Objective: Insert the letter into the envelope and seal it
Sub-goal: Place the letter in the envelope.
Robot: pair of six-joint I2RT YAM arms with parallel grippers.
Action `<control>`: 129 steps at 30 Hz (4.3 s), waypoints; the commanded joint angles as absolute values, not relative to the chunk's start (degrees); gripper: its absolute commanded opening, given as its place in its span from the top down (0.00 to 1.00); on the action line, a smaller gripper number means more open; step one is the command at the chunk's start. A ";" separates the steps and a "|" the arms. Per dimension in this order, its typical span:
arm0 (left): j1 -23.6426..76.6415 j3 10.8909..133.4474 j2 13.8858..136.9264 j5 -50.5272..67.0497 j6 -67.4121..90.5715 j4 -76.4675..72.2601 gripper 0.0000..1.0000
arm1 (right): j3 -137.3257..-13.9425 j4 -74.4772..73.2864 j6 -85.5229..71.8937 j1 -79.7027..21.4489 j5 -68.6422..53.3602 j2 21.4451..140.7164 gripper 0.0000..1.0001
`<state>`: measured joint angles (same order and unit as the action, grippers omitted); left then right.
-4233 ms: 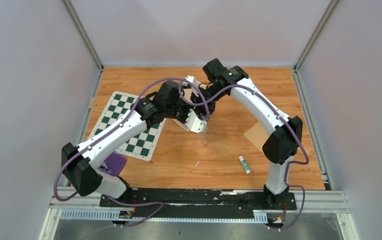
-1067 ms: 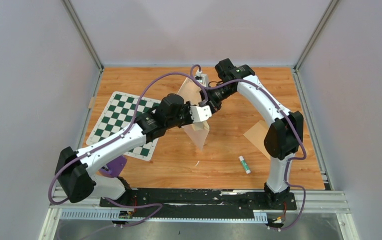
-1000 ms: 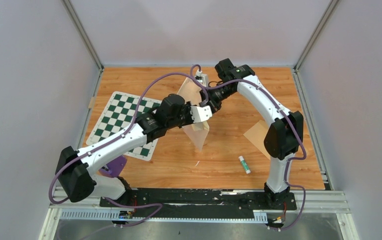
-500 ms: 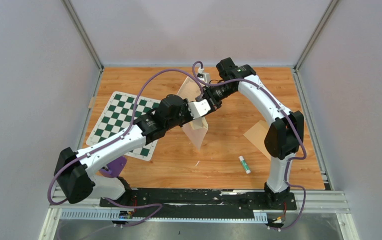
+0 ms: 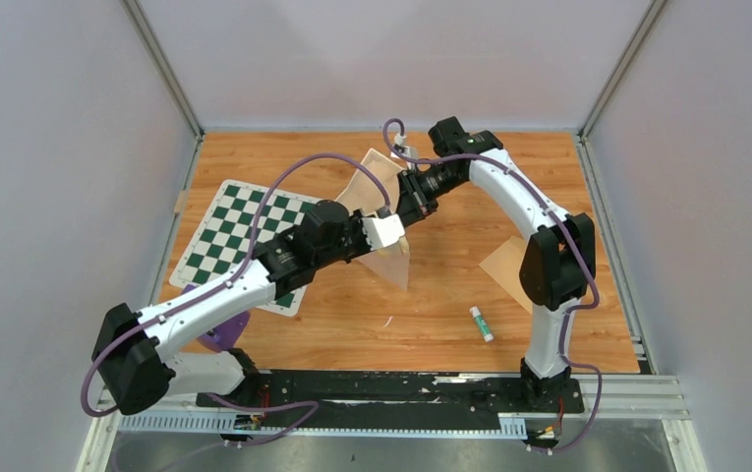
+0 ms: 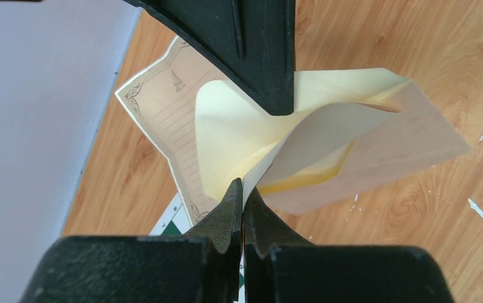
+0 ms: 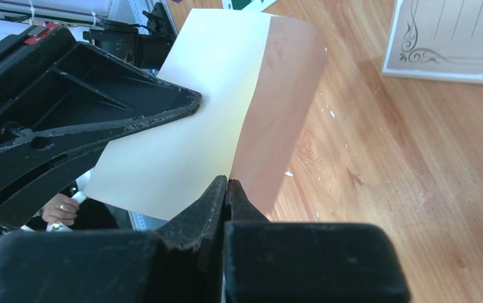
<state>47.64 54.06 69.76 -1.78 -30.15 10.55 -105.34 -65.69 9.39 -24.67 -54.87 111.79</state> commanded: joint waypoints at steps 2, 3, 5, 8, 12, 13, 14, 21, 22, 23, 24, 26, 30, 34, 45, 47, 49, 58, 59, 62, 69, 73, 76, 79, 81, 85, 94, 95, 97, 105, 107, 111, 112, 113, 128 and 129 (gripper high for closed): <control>47.64 54.62 72.27 -4.35 -29.93 7.78 1.00 | -102.57 -63.10 5.91 -23.13 -58.90 112.32 1.00; 47.64 54.82 72.61 -5.57 -29.21 7.97 1.00 | -102.09 -62.84 5.67 -22.94 -59.12 112.25 1.00; 47.64 55.15 73.06 -6.78 -28.48 8.02 1.00 | -101.56 -62.52 5.23 -22.67 -59.54 112.56 1.00; 47.59 55.38 73.23 -7.55 -27.81 8.27 1.00 | -101.43 -62.10 4.38 -22.35 -60.23 113.24 1.00; 47.64 55.71 73.87 -7.09 -28.64 8.95 1.00 | -102.09 -61.96 4.01 -22.09 -60.78 114.08 1.00; 47.64 55.72 74.04 -6.93 -29.11 8.96 1.00 | -102.27 -61.96 3.92 -22.02 -60.90 114.19 1.00; 47.59 55.72 74.06 -6.26 -29.36 8.94 1.00 | -102.42 -61.88 3.76 -21.93 -61.14 114.34 1.00; 47.64 56.24 75.27 -0.75 -32.80 10.06 1.00 | -103.14 -61.68 3.69 -21.62 -61.61 114.57 1.00; 47.64 56.24 75.34 -0.45 -33.62 9.90 1.00 | -103.10 -61.70 3.77 -21.62 -61.68 114.47 1.00; 47.59 56.25 75.44 0.17 -34.04 9.83 1.00 | -103.05 -61.64 3.85 -21.68 -61.76 114.39 1.00; 47.56 56.29 75.51 1.19 -34.79 9.77 1.00 | -102.96 -61.54 4.01 -21.63 -61.79 114.26 1.00; 47.55 56.33 75.70 1.92 -35.30 9.58 1.00 | -102.77 -61.60 4.13 -21.64 -61.89 114.00 1.00; 47.55 56.63 75.97 3.97 -35.53 9.68 1.00 | -102.27 -61.57 4.51 -21.62 -62.33 113.56 1.00; 46.71 57.29 76.74 11.78 -40.22 11.52 1.00 | -102.21 -61.64 6.04 -21.76 -62.45 113.37 1.00; 44.16 63.64 81.85 27.27 -54.15 21.57 1.00 | -102.40 -63.54 11.56 -21.84 -63.57 112.05 1.00; 43.92 64.16 81.87 27.29 -56.75 22.09 1.00 | -102.24 -65.43 14.20 -21.80 -63.77 111.71 1.00; 43.79 64.12 81.54 26.63 -59.48 21.93 1.00 | -101.97 -66.84 16.50 -21.67 -63.81 111.52 1.00; 43.26 67.05 82.14 25.38 -74.22 27.75 1.00 | -103.28 -71.62 25.62 -21.59 -63.72 112.21 1.00; 43.21 68.66 83.05 25.61 -75.71 29.17 1.00 | -103.61 -71.77 25.92 -21.54 -63.52 112.30 1.00; 43.20 70.49 84.31 26.29 -76.64 32.17 0.99 | -104.31 -71.89 26.11 -21.71 -63.10 112.31 1.00; 43.20 70.67 84.56 27.52 -76.59 31.22 0.92 | -103.65 -71.73 26.34 -22.30 -62.62 111.40 1.00; 43.16 73.44 86.97 29.71 -76.76 35.53 0.95 | -103.54 -71.54 26.28 -22.62 -62.60 110.88 1.00; 43.15 73.49 87.75 31.62 -76.62 35.17 0.95 | -103.46 -71.51 26.18 -22.64 -62.79 110.59 1.00; 43.15 73.99 89.01 31.67 -77.46 36.80 0.95 | -102.91 -71.45 26.21 -22.68 -62.81 110.09 1.00; 43.15 75.75 90.63 31.34 -79.56 40.27 0.96 | -102.52 -71.41 26.39 -22.67 -62.71 109.82 1.00; 43.15 77.78 92.40 29.37 -80.94 43.05 0.98 | -102.13 -71.28 26.45 -22.70 -62.33 109.77 1.00; 43.15 77.83 90.44 23.41 -75.89 35.34 1.00 | -102.40 -71.24 26.18 -22.81 -61.55 110.36 1.00; 43.15 77.67 89.74 22.88 -75.53 34.46 1.00 | -102.19 -71.23 26.15 -22.77 -61.41 110.53 1.00; 43.24 76.37 88.54 22.22 -75.01 31.41 1.00 | -102.00 -71.18 25.87 -22.82 -60.52 110.94 1.00; 43.87 74.22 87.42 20.54 -78.80 28.70 1.00 | -102.97 -71.34 24.99 -22.76 -60.26 112.31 1.00; 43.94 73.48 87.23 21.27 -79.73 28.09 1.00 | -103.24 -71.36 25.04 -22.81 -60.79 112.29 1.00; 44.07 73.30 88.01 23.00 -80.70 29.78 1.00 | -103.53 -71.60 24.93 -22.79 -61.70 112.09 1.00; 44.10 73.39 88.60 23.10 -80.65 30.01 1.00 | -103.46 -71.63 24.96 -22.81 -61.90 112.02 1.00; 44.18 73.59 88.91 23.13 -80.06 30.00 1.00 | -103.45 -71.56 24.96 -22.77 -62.08 112.04 1.00; 44.65 76.48 93.14 23.56 -70.73 29.85 0.84 | -103.33 -72.20 25.10 -21.89 -63.53 111.77 1.00; 44.65 75.90 92.63 23.42 -69.45 28.41 0.80 | -103.48 -72.38 25.25 -21.96 -63.66 111.91 1.00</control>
<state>44.53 75.88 94.15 22.63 -73.89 32.21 -102.04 -71.31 24.53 -21.54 -59.31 112.97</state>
